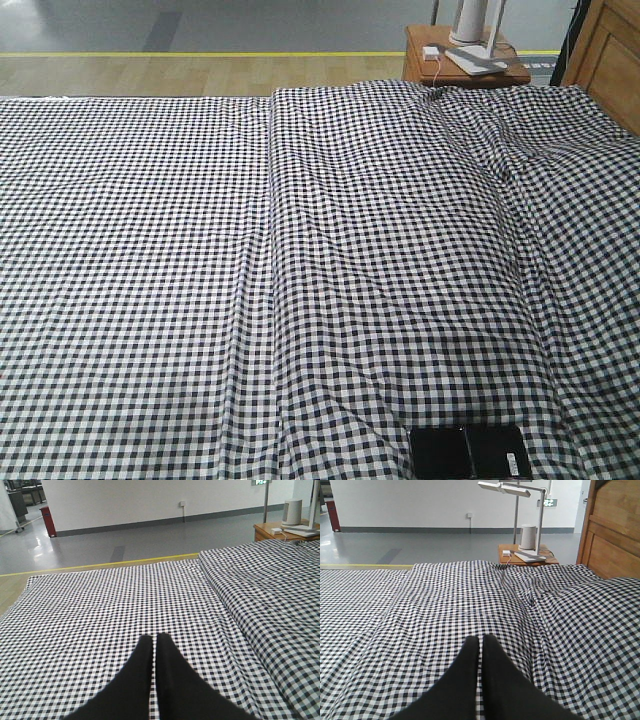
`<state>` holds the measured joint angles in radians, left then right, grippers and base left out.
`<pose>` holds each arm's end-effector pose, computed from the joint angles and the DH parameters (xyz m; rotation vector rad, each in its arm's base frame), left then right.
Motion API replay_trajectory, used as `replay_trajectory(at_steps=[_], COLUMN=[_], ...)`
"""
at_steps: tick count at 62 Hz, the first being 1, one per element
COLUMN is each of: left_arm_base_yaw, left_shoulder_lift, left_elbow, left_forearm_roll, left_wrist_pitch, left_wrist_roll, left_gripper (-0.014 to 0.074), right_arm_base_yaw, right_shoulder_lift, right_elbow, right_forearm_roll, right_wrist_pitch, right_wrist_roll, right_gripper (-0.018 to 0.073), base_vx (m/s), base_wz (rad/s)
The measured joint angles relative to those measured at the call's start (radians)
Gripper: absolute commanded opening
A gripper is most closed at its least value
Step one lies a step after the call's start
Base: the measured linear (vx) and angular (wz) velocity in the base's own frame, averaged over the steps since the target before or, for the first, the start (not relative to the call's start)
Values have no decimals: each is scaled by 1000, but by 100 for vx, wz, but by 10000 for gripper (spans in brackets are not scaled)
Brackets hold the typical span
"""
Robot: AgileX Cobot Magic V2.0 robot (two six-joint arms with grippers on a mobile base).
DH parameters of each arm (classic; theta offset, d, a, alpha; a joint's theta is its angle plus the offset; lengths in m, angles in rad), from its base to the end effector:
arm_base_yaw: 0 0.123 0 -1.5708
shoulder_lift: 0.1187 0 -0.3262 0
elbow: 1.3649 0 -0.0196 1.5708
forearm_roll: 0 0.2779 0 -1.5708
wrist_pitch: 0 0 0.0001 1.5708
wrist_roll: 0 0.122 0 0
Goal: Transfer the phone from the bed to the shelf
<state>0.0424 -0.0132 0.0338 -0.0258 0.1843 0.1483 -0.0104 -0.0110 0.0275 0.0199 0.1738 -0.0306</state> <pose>0.0727 0.0025 0.1810 0.0716 1.6883 0.1200 0.0729 -0.0003 0.1846 -0.0031 1.6739 -0.0133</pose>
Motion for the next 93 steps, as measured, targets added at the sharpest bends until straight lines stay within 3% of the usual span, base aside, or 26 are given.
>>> replay_trajectory(at_steps=[93], left_arm_base_yaw=[0], left_shoulder_lift=[0], left_elbow=[0], left_forearm_roll=[0], left_wrist_pitch=[0], left_wrist_roll=[0], left_gripper=[1], right_arm_base_yaw=[0], right_shoulder_lift=[0], right_elbow=[0], right_forearm_roll=[0], right_wrist_pitch=[-21], right_wrist_roll=[0], right_gripper=[-6], base_vx=[0], base_wz=[0])
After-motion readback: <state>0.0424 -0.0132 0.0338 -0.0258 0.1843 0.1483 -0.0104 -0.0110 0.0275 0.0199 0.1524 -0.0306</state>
